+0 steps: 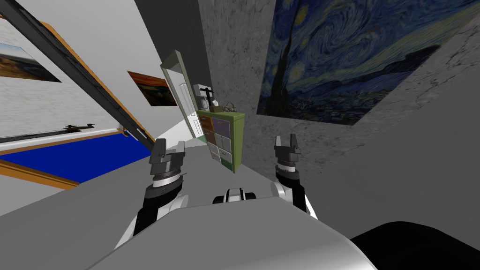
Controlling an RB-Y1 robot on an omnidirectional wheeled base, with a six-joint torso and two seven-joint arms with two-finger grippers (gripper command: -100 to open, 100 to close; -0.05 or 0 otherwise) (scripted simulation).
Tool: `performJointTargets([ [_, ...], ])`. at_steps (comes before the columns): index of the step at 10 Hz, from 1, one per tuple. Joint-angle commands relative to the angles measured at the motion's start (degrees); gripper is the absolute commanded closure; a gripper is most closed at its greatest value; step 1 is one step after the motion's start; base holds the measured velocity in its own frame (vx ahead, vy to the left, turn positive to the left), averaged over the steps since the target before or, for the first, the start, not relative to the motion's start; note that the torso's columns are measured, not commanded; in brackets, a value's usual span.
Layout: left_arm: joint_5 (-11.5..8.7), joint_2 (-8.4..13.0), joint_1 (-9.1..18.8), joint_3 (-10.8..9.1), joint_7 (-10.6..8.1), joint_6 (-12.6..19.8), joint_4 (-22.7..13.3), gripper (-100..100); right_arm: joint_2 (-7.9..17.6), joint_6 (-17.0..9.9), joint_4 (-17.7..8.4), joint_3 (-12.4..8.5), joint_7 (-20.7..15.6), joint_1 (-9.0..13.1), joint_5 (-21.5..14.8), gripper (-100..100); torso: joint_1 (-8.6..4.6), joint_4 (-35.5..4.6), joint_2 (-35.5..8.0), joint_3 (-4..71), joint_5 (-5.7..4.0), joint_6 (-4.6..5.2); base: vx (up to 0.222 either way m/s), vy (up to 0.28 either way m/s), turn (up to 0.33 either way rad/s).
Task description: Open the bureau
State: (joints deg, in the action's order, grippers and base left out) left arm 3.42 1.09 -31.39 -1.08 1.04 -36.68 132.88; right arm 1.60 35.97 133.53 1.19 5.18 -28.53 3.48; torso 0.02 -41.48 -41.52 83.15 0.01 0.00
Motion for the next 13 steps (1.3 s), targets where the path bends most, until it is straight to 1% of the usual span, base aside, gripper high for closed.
performJointTargets([
  [1, 0.3, 3.0, 0.6, 0.23, 0.24, 0.2, -1.6, -100, 0.0, 0.0, 0.0, 0.0, 0.0, 0.0, 0.0, 0, 0.01, -0.6, -0.5, 1.1, 0.00, 0.00, 0.030, 0.009, -0.036],
  [2, 0.5, 4.0, 1.0, 0.38, 0.38, 0.3, -2.4, -100, 0.0, 0.0, 0.0, 0.0, 0.0, 0.0, 0.0, 0, 0.01, -0.7, -0.6, 1.4, 0.00, 0.00, 0.040, 0.017, -0.038],
  [3, 0.9, 5.4, 1.8, 0.76, 0.71, 0.6, -4.6, -100, 0.0, 0.0, 0.0, 0.0, 0.0, 0.0, 0.0, 0, 0.02, -0.8, -0.7, 1.5, 0.01, -0.01, 0.071, 0.023, -0.075],
  [5, 1.4, 6.2, 2.8, 1.21, 1.12, 1.0, -7.3, -100, 0.0, 0.0, 0.0, 0.0, 0.0, 0.0, 0.0, 0, 0.01, -0.8, -0.7, 1.5, 0.00, 0.00, 0.082, 0.031, -0.080],
  [9, 2.5, 6.7, 5.1, 2.20, 2.02, 1.7, -13.1, -100, 0.0, 0.0, 0.0, 0.0, 0.0, 0.0, 0.0, 0, -0.03, -0.8, -0.8, 1.4, -0.01, -0.01, 0.072, 0.026, -0.064],
  [13, 3.6, 6.7, 7.2, 3.15, 2.87, 2.5, -18.6, -100, 0.0, 0.0, 0.0, 0.0, 0.0, 0.0, 0.0, 0, -0.03, -0.8, -0.8, 1.4, -0.01, -0.01, 0.068, 0.030, -0.067],
])
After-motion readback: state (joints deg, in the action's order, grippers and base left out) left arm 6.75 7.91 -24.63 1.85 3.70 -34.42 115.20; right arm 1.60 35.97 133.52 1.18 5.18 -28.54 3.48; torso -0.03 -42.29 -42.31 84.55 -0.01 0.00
